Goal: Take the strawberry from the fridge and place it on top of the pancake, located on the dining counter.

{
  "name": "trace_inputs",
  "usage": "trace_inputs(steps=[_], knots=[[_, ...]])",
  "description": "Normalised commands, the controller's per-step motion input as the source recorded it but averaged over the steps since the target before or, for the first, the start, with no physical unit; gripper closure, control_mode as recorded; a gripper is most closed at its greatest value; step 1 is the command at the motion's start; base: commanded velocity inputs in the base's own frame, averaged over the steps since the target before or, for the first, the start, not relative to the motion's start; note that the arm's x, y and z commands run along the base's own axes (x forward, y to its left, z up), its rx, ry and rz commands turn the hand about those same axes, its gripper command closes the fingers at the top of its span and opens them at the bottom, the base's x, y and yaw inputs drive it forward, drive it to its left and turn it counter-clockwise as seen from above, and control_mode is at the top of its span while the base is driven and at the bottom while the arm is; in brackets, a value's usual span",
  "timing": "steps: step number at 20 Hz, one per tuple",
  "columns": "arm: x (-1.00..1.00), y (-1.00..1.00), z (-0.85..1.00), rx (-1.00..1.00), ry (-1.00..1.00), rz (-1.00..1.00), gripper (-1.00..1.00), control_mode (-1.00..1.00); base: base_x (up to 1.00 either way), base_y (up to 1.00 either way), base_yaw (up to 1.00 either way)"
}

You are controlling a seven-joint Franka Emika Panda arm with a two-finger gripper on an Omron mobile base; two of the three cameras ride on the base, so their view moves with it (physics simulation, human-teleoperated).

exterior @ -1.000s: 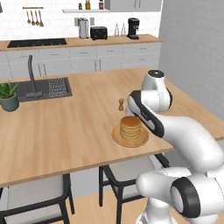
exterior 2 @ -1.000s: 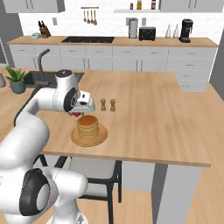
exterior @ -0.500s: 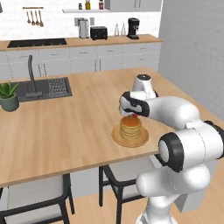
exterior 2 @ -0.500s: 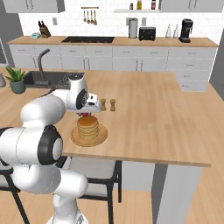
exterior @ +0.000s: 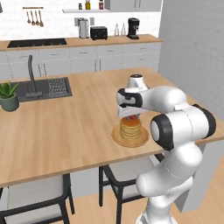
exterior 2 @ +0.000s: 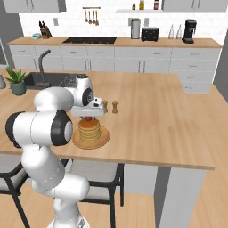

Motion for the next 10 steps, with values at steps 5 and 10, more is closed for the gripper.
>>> trace_inputs(steps=[5, 10], knots=[[0.01, 0.00, -0.29, 0.00, 0.00, 0.00, 1.00, -1.00, 0.00, 0.00, 0.00], [0.00, 0.00, -0.38, -0.01, 0.00, 0.00, 1.00, -1.00, 0.00, 0.00, 0.00]])
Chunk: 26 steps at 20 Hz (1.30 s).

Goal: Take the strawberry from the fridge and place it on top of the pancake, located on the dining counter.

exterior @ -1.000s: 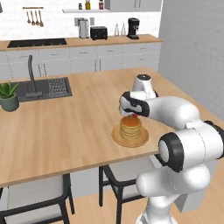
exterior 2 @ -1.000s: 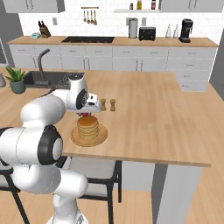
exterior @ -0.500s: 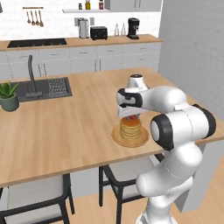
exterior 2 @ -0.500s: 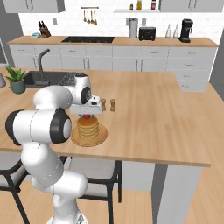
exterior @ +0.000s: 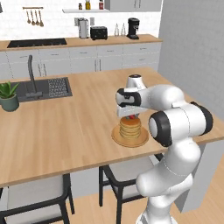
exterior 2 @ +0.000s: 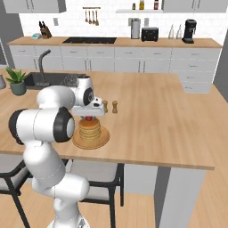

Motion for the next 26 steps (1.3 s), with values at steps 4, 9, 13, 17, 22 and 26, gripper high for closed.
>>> trace_inputs(steps=[4, 9, 13, 17, 22, 26], knots=[[0.00, -0.01, -0.35, -0.01, -0.02, 0.00, 1.00, -1.00, 0.00, 0.00, 0.00], [0.00, 0.00, -0.01, 0.00, 0.00, 0.00, -1.00, -1.00, 0.00, 0.00, 0.00], [0.00, 0.00, -0.02, 0.00, 0.00, 0.00, -1.00, -1.00, 0.00, 0.00, 0.00], [-0.06, -0.01, 0.00, 0.00, 0.00, 0.00, -1.00, -1.00, 0.00, 0.00, 0.00], [0.00, 0.00, 0.07, 0.00, 0.00, 0.00, -1.00, -1.00, 0.00, 0.00, 0.00], [-0.28, 0.15, 0.69, -0.01, 0.00, 0.00, -1.00, -1.00, 0.00, 0.00, 0.00]])
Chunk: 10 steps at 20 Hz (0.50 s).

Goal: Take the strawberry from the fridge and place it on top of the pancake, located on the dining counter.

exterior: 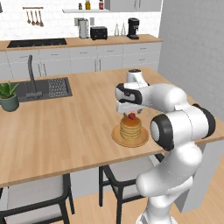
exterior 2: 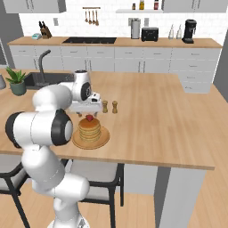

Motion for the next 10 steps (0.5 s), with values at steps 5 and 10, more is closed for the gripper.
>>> trace_inputs(steps=[5, 10], knots=[[-0.86, 0.42, 0.97, -0.02, 0.04, 0.00, -1.00, -1.00, 0.00, 0.00, 0.00], [-1.00, 0.24, 0.38, -0.02, 0.08, 0.00, -1.00, -1.00, 0.00, 0.00, 0.00]])
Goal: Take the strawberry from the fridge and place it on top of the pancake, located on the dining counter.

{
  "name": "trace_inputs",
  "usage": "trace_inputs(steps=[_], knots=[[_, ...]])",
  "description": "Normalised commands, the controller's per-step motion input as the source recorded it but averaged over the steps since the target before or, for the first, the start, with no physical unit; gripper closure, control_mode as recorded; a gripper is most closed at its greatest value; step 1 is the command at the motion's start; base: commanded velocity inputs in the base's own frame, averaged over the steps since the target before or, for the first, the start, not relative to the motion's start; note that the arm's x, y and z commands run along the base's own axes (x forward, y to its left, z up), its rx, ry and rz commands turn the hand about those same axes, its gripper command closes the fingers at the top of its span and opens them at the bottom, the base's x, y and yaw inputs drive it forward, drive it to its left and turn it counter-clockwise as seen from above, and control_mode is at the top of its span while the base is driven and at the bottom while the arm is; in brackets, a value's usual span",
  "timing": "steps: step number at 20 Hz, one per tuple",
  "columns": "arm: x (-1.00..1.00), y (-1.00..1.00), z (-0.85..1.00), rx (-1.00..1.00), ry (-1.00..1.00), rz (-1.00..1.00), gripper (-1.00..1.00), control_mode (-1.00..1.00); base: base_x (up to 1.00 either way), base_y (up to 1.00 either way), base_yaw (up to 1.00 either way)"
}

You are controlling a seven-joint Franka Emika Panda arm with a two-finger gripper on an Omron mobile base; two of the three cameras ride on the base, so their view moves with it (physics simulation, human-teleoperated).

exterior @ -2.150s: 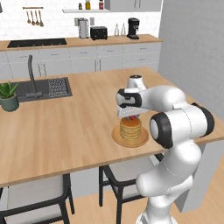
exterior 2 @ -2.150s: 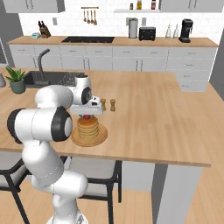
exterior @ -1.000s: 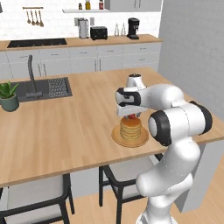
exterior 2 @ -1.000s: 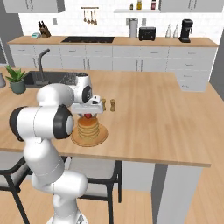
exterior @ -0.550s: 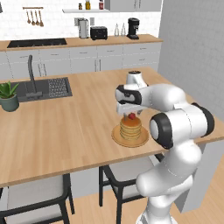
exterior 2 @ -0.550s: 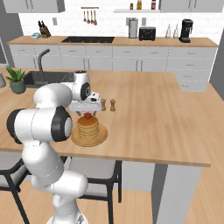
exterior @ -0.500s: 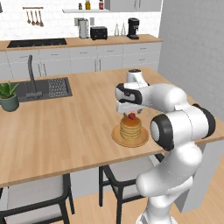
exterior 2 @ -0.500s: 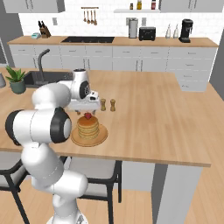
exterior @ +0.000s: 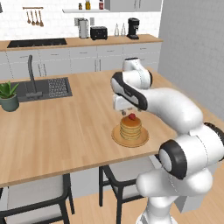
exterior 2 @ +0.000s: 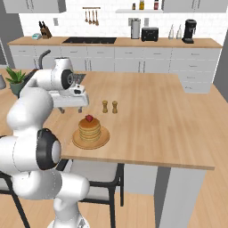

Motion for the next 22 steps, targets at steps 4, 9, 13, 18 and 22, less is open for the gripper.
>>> trace_inputs(steps=[4, 9, 13, 18, 22], knots=[[-1.00, 0.00, 0.33, 0.00, 0.00, 0.00, -1.00, -1.00, 0.00, 0.00, 0.00], [-1.00, 0.00, 0.02, 0.00, 0.02, 0.00, -1.00, -1.00, 0.00, 0.00, 0.00], [-1.00, 0.00, -0.15, 0.00, -0.07, 0.00, -1.00, -1.00, 0.00, 0.00, 0.00], [-0.99, 0.14, -0.01, -0.04, -0.09, 0.00, -1.00, -1.00, 0.00, 0.00, 0.00], [-0.38, 0.79, -0.04, -0.14, -0.10, 0.00, -1.00, -1.00, 0.00, 0.00, 0.00]])
